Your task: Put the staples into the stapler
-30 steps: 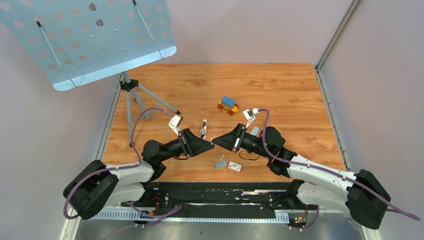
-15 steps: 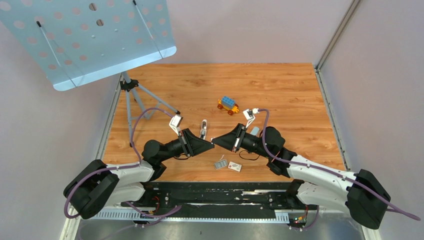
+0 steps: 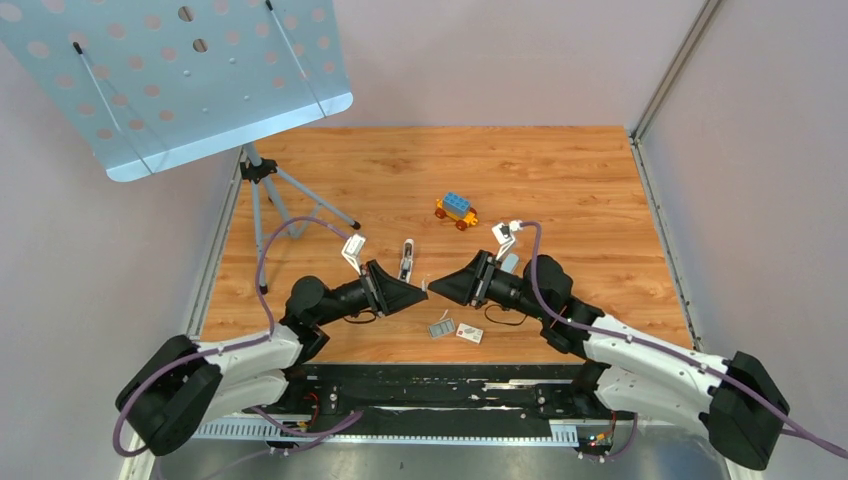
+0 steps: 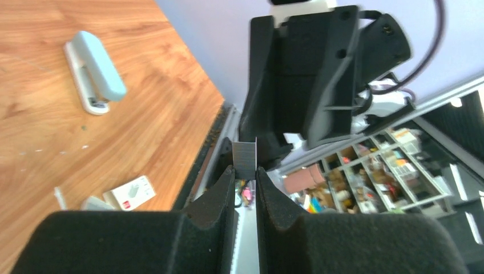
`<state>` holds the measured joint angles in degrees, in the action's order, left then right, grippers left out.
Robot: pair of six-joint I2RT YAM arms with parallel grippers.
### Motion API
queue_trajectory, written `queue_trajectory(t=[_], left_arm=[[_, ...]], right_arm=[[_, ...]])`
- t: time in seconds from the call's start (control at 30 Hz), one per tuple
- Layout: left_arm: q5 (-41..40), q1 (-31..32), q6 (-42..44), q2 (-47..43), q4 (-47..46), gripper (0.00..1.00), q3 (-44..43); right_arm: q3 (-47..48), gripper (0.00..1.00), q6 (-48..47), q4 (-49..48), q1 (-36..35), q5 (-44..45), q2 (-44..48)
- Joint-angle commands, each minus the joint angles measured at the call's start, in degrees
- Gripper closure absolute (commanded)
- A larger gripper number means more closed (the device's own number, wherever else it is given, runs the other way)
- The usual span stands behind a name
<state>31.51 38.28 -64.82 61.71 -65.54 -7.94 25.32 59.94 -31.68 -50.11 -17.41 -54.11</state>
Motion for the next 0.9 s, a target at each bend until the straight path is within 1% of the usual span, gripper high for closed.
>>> queue_trajectory(t=[0.0, 0.03, 0.1, 0.17, 0.2, 0.27, 0.33, 0.37, 0.4, 0.5, 0.6, 0.8, 0.87], left_arm=[[-3.3, -0.5, 11.8, -7.6, 23.0, 0.85, -2.3], [-5.5, -0.5, 15.8, -9.6, 32.4, 0.85, -4.1], [-10.7, -0.5, 22.7, -13.8, 48.2, 0.84, -7.7], [-16.3, -0.5, 27.9, -16.8, 60.5, 0.84, -10.6], [-19.2, -0.5, 29.8, -17.7, 65.8, 0.84, -11.8], [-24.9, -0.5, 32.3, -18.3, 75.4, 0.84, -14.2], [-29.0, -0.5, 33.3, -17.5, 81.9, 0.84, -15.7], [-30.1, -0.5, 33.4, -16.6, 83.8, 0.84, -16.0], [-30.5, -0.5, 33.0, -15.8, 84.7, 0.84, -15.9], [-31.4, -0.5, 31.3, -11.3, 86.0, 0.82, -15.5], [-34.3, -0.5, 30.3, -6.5, 87.0, 0.83, -16.4], [-38.3, -0.4, 30.9, -0.5, 89.0, 0.84, -19.0], [-39.4, -0.4, 31.4, 1.1, 89.9, 0.82, -19.8]], right_arm=[[0.0, 0.44, -2.9, 9.9, 0.5, 6.8, 6.5], [0.2, 0.37, -3.5, 11.9, 0.5, 8.2, 7.9], [1.0, 0.24, -4.8, 16.6, 0.5, 10.9, 10.3], [2.1, 0.14, -6.2, 21.8, 0.6, 13.2, 12.0], [2.7, 0.09, -6.8, 23.8, 0.5, 14.3, 12.7], [3.6, 0.05, -7.9, 26.7, 0.6, 16.4, 13.7], [3.8, 0.01, -8.4, 28.2, 0.5, 17.3, 14.6], [3.6, 0.00, -8.7, 28.6, 0.5, 17.3, 15.0], [3.5, 0.00, -8.8, 28.8, 0.5, 19.1, 15.3], [2.9, 0.00, -9.0, 29.4, 0.5, 20.4, 16.1], [3.0, 0.00, -9.5, 30.8, 0.5, 21.3, 16.9], [3.6, 0.00, -11.5, 35.1, 0.5, 23.2, 19.4], [3.7, 0.00, -11.8, 36.3, 0.6, 23.8, 20.4]])
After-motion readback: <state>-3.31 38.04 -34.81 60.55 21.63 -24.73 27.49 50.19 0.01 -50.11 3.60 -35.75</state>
